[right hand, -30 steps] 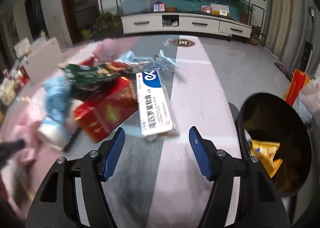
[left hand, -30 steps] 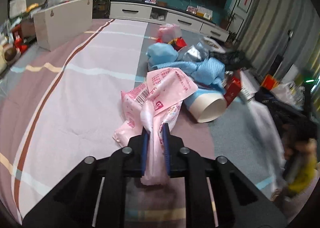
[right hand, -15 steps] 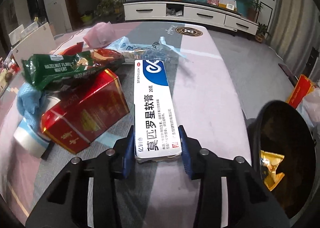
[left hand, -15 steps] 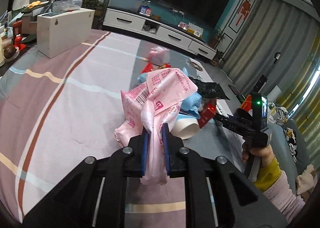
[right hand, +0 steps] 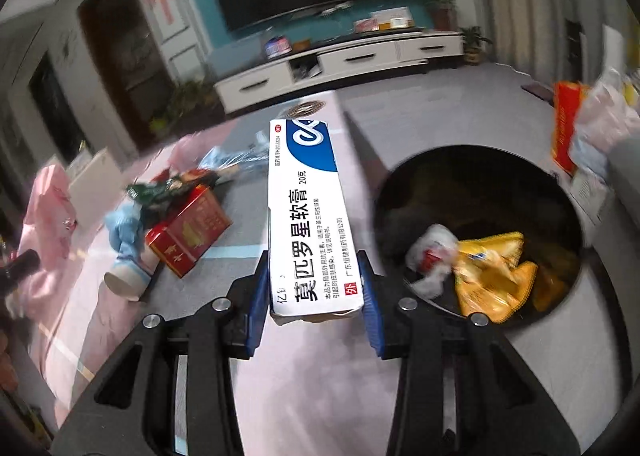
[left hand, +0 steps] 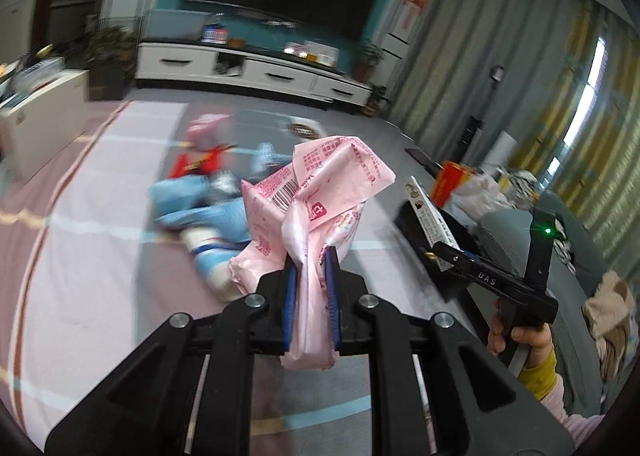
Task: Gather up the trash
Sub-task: 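Carry the pink bag and medicine box over the black bin and release both, then move both tools back over the table toward the remaining trash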
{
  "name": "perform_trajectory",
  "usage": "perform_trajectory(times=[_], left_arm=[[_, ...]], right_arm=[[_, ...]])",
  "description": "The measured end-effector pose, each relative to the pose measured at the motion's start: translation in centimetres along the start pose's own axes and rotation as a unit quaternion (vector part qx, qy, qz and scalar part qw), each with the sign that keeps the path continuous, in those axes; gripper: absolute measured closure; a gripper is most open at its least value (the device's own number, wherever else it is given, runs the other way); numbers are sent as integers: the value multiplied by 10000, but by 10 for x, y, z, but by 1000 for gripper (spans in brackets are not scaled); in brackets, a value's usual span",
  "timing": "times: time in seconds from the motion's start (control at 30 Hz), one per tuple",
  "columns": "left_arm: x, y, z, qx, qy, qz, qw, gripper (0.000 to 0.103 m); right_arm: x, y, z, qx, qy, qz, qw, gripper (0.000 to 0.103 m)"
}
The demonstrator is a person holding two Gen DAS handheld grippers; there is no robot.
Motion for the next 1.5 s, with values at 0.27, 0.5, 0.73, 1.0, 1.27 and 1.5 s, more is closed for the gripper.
perform_trajectory(times=[0.27,0.5,0.73,1.0,1.27,1.5], left_arm=[[101,17,-55,-190,-599,-711,9955,88],[187,25,-131,-610,-1192,-820,9876,86],[223,21,-192,-906,-1105,-790,9866,75],[218,13,-206,-966,-926,-849,9874,39],[188,-5,-169,-865,-612,-1006,9893,29],[137,-26,-117,-654,-246,-1004,9925,26]], right_arm=[[71,-2,34,379,-411,-841,9949,62],[119,1,47,517,-655,-1387,9868,61],[145,7,30,452,-782,-1547,9838,57],[162,-1,24,365,-776,-1779,9803,42],[145,-12,38,320,-667,-1704,9826,41],[102,-17,39,137,-420,-1285,9907,39]])
Point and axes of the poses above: each gripper's, at about its wrist camera, not at the fingertips, and z roughly against the way its jaws point, x to its right, y to its top, the point moved 7 cm from there along -z, roughly the way its jaws point, and after that the axes turned 4 degrees about y, right-handed, at the moved point
